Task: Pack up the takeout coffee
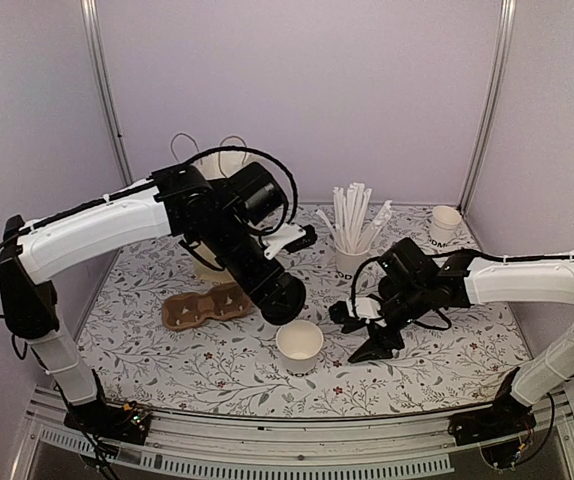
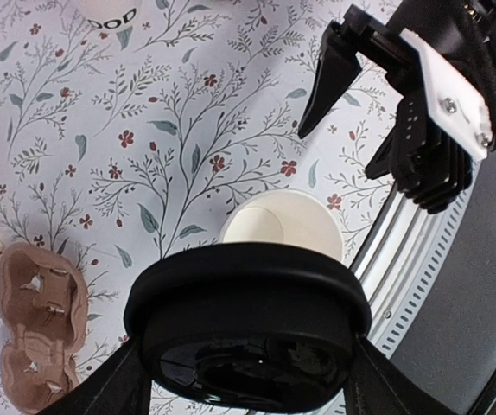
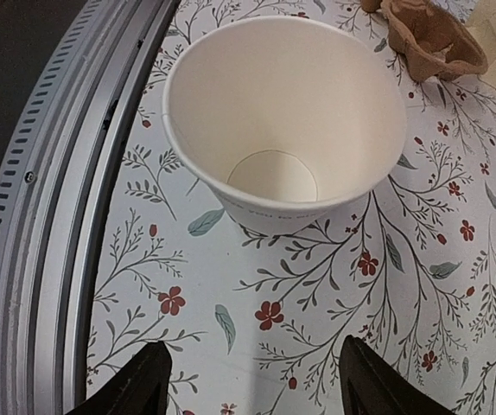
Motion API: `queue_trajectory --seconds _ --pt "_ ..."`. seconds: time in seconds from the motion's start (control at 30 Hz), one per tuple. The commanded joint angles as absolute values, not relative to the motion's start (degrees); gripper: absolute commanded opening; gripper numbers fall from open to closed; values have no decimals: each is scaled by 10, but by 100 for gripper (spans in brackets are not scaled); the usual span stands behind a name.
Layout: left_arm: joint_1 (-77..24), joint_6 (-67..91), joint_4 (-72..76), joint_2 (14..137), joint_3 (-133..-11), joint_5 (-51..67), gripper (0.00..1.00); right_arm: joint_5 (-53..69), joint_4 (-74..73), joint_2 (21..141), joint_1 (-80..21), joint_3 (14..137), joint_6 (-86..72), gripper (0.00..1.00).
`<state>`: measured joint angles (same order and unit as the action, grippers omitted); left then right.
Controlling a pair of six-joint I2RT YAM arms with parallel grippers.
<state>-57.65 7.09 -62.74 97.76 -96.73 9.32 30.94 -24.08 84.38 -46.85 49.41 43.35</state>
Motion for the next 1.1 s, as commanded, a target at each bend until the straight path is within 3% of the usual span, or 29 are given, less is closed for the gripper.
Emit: queue_trajectory --seconds 0.0,0.37,1.07 --pt "-601 55 -666 1025 -1033 97 73 341 -243 820 -447 481 432 70" --pt "-656 54 -720 1135 -1118 48 73 367 -223 818 -392 471 430 68" --pt "-667 50 -747 1156 -1114 10 72 362 -221 805 -387 459 439 68"
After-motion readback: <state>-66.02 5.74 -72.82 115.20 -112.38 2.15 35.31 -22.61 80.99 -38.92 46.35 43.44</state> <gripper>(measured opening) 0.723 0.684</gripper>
